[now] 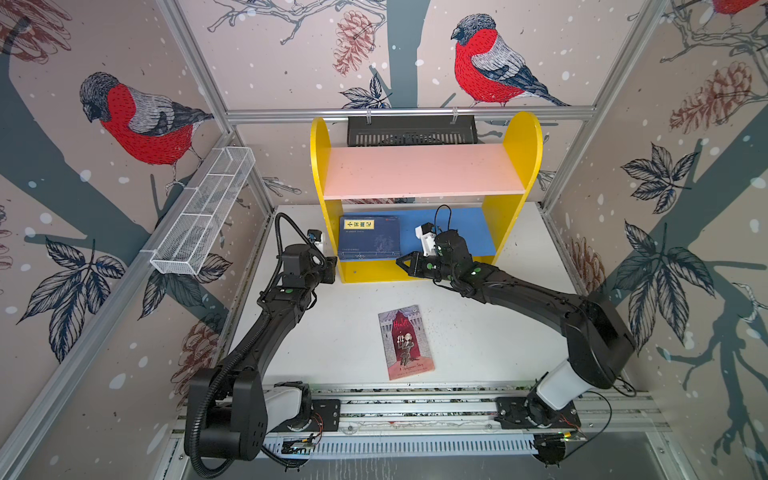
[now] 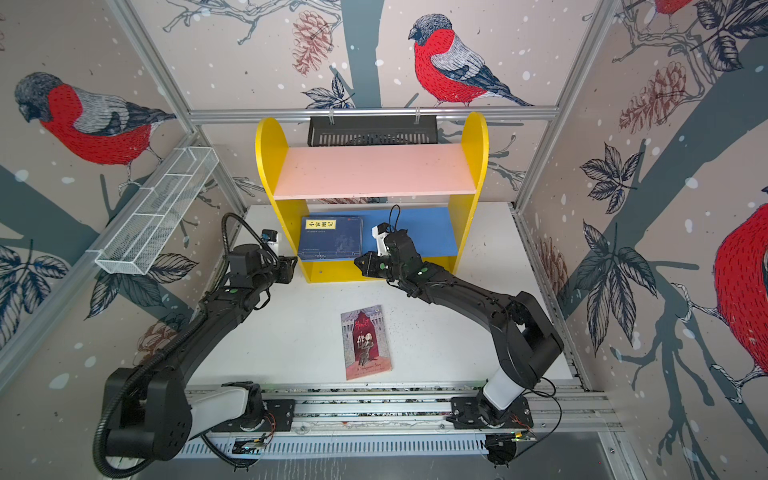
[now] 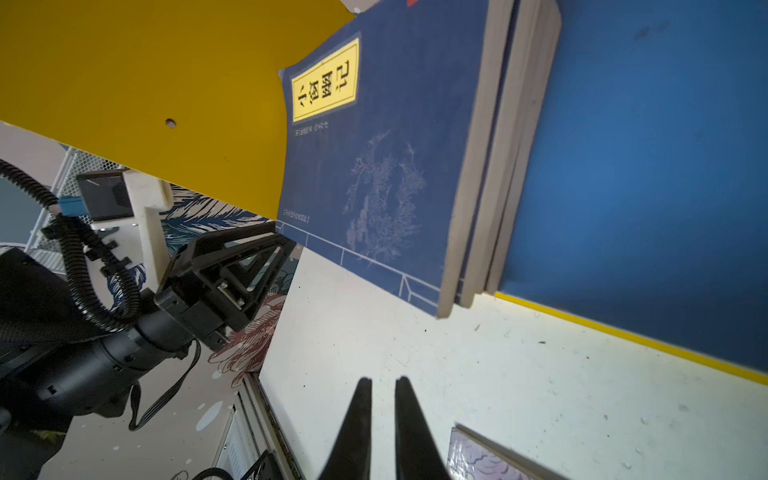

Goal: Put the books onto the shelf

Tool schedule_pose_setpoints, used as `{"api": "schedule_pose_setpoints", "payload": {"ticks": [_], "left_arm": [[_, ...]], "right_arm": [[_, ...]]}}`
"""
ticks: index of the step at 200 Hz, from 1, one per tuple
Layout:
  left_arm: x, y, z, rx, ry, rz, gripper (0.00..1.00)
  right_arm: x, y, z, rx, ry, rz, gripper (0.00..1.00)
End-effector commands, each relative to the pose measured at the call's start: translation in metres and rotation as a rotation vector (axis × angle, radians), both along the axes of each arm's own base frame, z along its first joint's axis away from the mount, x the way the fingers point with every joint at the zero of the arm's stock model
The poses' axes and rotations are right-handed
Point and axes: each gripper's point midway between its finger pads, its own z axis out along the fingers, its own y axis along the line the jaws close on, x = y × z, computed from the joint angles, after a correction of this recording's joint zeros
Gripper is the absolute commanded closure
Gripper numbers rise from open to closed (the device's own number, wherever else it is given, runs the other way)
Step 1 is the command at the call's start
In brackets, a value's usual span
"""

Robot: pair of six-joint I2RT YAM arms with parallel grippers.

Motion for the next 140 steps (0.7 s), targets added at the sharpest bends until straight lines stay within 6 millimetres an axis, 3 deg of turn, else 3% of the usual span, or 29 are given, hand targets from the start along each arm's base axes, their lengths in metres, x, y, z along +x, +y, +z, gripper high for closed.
{"api": "schedule_pose_setpoints", "payload": {"ticks": [1, 63, 140], "left_arm": [[0.0, -0.003, 0.004, -0.012, -0.008, -0.015, 0.55], [0.0, -0.003, 0.006, -0.016, -0.016, -0.018, 0.55], [0.0, -0.003, 0.007, -0.02, -0.019, -0.013, 0.54]], "right_arm": [[0.003, 0.007, 0.001, 0.002, -0.021, 0.022, 0.86], [0.016, 0.017, -0.008, -0.025, -0.009, 0.026, 0.86], [0.027, 0.011, -0.012, -0.036, 0.0, 0.005, 0.85]]}}
